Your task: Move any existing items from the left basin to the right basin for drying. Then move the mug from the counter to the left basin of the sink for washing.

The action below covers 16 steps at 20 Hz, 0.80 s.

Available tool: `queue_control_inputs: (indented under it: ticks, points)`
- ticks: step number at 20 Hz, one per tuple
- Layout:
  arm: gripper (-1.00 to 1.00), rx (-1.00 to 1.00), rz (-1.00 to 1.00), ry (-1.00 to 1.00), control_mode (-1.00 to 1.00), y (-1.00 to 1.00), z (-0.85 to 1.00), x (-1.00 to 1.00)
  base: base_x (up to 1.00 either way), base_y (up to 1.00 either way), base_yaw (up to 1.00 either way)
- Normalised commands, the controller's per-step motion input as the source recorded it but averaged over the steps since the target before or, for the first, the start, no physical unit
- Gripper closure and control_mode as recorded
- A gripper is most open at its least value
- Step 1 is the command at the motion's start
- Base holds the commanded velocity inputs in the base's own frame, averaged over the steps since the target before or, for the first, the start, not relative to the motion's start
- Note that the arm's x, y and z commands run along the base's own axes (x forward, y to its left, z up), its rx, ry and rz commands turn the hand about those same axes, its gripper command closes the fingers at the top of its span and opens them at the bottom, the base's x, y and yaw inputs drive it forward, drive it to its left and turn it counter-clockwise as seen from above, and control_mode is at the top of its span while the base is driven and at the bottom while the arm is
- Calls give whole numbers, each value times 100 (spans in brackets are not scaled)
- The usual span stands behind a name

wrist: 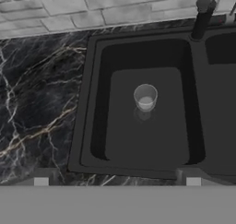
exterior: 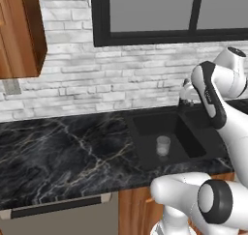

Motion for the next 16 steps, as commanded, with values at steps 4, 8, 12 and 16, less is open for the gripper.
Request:
queue_control_inputs:
  ticks: [4,8,12,16]
  points:
    - [-100,0,0,0,100,0,0,0,0,-61,0]
    - [-100,0,0,0,100,0,0,0,0,-58,0]
    - [-100,0,0,0,100,0,0,0,0,-61,0]
    - [-100,0,0,0,100,0,0,0,4,-61,0]
